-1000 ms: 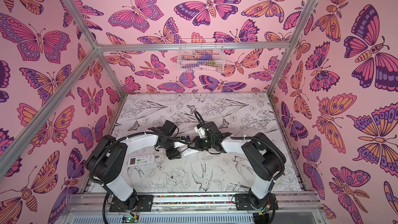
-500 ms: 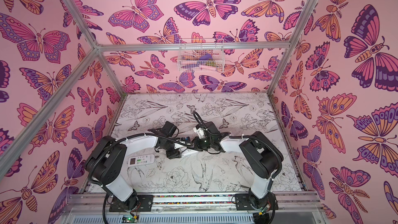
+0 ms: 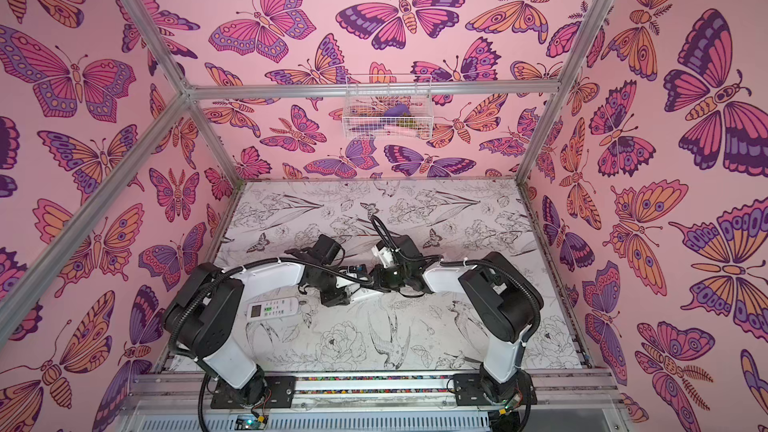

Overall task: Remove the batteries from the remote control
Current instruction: 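Hold the remote with the left gripper while the right pries the remaining battery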

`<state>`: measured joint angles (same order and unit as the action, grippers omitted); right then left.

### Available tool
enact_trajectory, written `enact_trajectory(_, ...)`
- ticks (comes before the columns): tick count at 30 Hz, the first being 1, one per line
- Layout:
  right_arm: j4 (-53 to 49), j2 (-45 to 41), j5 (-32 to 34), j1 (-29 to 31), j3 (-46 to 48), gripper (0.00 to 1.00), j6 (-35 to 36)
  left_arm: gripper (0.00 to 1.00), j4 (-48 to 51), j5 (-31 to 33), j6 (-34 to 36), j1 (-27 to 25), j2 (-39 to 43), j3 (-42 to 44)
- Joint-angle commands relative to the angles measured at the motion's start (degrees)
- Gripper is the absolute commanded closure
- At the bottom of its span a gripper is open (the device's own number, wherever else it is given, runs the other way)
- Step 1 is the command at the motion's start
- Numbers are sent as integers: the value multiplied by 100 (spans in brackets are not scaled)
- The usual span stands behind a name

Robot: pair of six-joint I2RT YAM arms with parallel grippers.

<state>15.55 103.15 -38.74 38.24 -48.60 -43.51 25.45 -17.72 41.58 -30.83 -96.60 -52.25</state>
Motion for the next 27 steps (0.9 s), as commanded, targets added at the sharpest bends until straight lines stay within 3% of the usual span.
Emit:
enact_trajectory(1, 160, 231, -87, 77, -1, 100, -17, 46, 258, -36, 62, -64, 40, 155)
enact_trajectory(9, 167, 267, -63, 74, 70, 100, 16, 46, 241, 69, 38, -81, 18, 132)
enact_trajectory(17, -209, -71, 69, 10, 63, 100, 209, 29, 294, 227, 7, -99, 237, 77)
enact_trajectory(27, -396, -480, 133, -36, 33, 100, 194, 21, 401, 356, 91, -99, 510, 66)
